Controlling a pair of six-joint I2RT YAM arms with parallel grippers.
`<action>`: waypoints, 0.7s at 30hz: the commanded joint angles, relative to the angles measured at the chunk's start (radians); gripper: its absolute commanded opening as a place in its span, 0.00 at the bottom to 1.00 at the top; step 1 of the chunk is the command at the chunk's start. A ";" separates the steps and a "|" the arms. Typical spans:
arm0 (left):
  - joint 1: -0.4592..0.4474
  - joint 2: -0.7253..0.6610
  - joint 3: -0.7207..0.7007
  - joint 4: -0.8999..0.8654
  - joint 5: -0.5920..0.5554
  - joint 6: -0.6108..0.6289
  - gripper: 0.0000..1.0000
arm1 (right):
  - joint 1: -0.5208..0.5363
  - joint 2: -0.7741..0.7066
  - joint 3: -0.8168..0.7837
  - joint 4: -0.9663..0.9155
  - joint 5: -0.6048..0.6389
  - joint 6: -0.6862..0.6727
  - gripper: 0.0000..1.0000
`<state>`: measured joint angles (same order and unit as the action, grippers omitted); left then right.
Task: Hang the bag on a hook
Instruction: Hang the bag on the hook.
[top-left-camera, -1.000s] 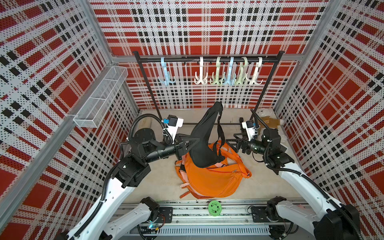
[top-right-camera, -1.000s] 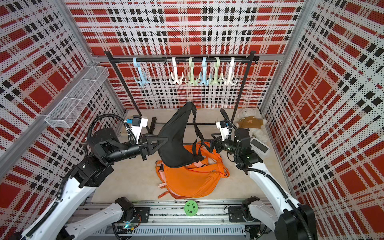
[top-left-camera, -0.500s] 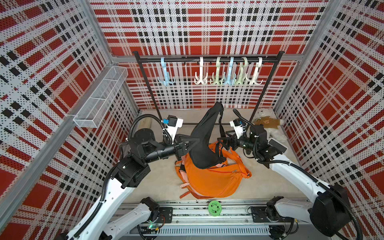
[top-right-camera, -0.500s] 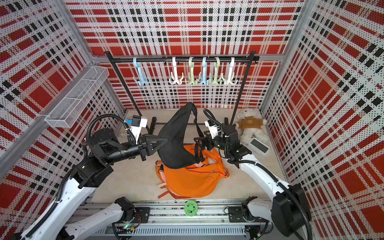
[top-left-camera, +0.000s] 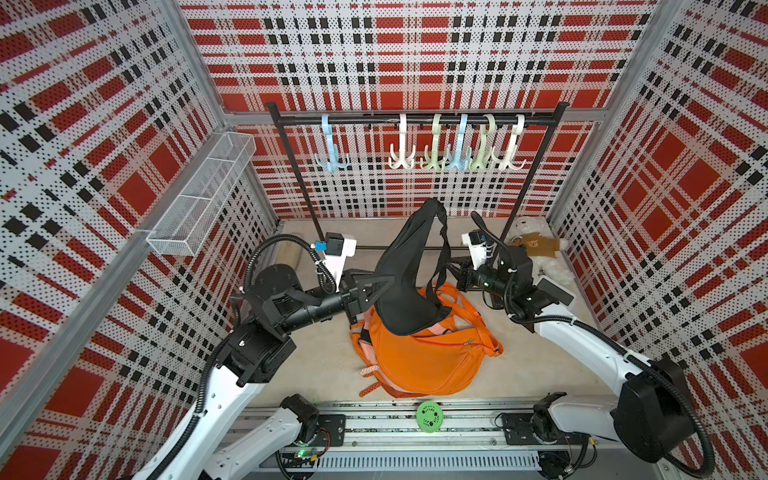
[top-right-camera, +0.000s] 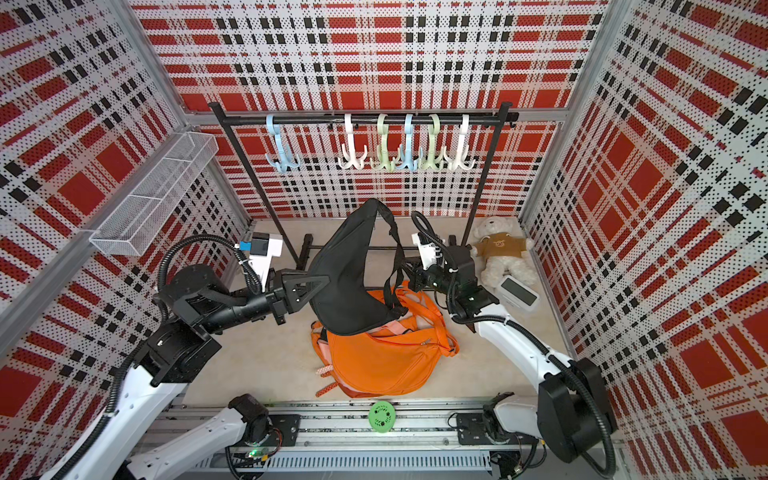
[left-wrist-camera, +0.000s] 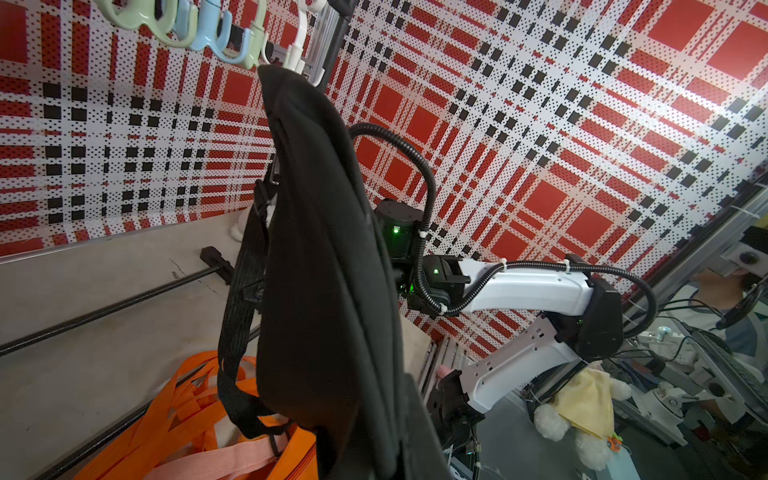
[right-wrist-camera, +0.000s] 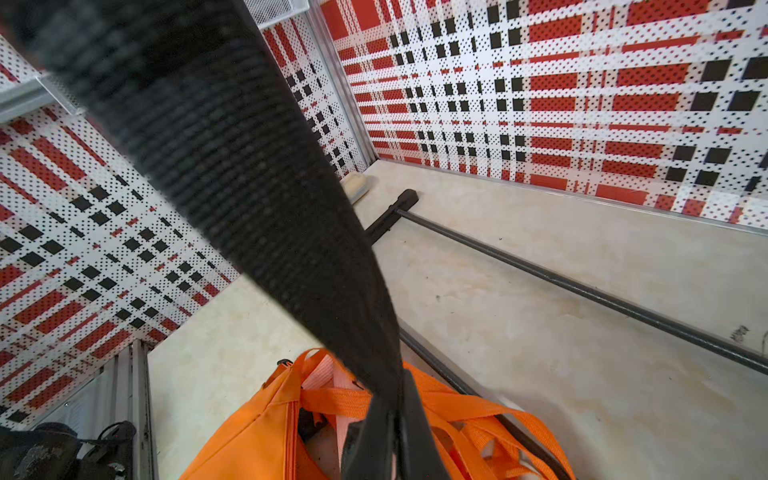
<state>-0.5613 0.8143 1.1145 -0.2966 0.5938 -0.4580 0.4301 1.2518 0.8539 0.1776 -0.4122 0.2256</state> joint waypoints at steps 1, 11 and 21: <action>0.004 0.000 -0.036 0.092 -0.019 -0.030 0.00 | -0.044 -0.094 -0.020 0.061 0.096 0.064 0.00; -0.279 0.279 0.128 0.188 -0.232 0.151 0.00 | -0.207 -0.240 0.078 -0.149 0.263 0.051 0.00; -0.324 0.441 0.248 0.301 -0.257 0.171 0.00 | -0.409 -0.167 0.259 -0.172 0.166 0.066 0.00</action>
<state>-0.8684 1.2377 1.3113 -0.0750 0.3592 -0.3115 0.0475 1.0565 1.0447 -0.0132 -0.2016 0.2863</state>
